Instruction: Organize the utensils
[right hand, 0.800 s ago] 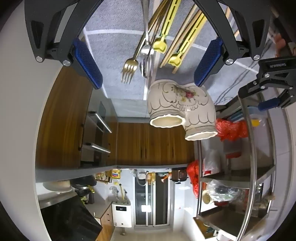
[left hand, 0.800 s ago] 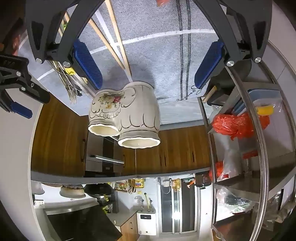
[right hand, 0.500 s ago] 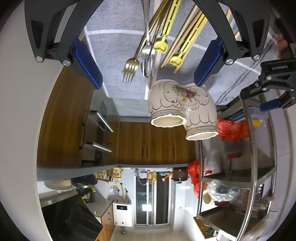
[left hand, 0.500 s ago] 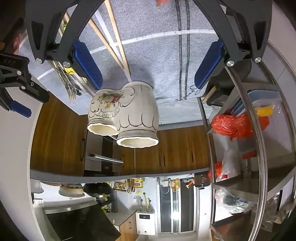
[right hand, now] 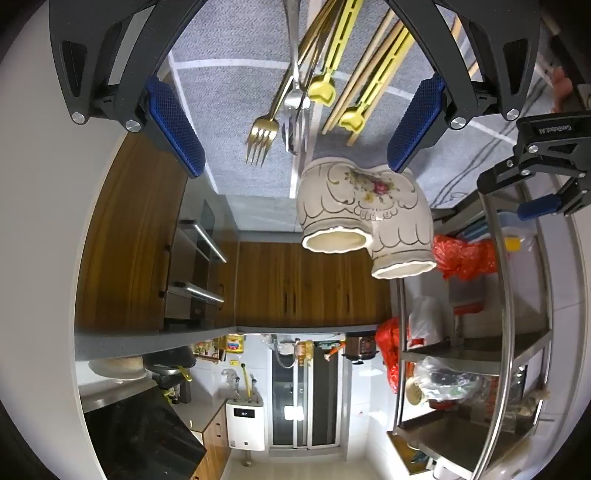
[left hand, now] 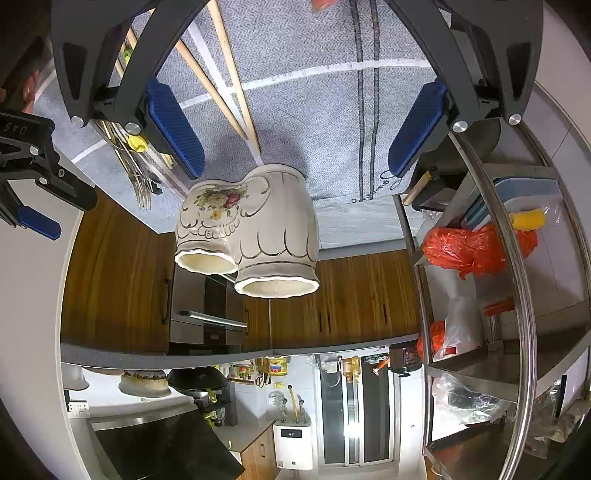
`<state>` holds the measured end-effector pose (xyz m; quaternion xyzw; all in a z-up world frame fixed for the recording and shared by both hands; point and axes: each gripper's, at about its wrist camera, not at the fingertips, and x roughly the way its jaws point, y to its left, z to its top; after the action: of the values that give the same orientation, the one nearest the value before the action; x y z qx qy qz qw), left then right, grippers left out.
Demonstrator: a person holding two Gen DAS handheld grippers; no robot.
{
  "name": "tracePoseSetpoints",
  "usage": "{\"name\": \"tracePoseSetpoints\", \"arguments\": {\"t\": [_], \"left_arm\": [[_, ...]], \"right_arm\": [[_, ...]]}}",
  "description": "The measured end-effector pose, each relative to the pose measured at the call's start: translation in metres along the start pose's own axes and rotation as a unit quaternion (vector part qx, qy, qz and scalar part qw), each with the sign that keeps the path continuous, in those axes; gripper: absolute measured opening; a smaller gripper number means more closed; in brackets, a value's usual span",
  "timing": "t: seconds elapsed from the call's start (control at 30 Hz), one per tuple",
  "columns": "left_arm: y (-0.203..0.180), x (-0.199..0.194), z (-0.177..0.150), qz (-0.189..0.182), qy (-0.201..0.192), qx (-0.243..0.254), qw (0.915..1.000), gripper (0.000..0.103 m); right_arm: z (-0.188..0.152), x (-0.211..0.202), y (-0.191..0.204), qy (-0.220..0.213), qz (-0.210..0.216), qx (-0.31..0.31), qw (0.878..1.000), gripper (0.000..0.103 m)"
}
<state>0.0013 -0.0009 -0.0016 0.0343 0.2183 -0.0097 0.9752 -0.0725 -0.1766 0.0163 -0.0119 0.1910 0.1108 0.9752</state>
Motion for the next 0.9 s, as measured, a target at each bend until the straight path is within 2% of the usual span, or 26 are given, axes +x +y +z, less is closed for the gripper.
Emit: {"name": "tracePoseSetpoints", "arguments": {"t": [0.9], "left_arm": [[0.0001,0.0005,-0.0032,0.001,0.000,0.002,1.0000,0.098]], "right_arm": [[-0.0004,-0.0010,-0.0021,-0.001,-0.001,0.003,1.000,0.098]]}}
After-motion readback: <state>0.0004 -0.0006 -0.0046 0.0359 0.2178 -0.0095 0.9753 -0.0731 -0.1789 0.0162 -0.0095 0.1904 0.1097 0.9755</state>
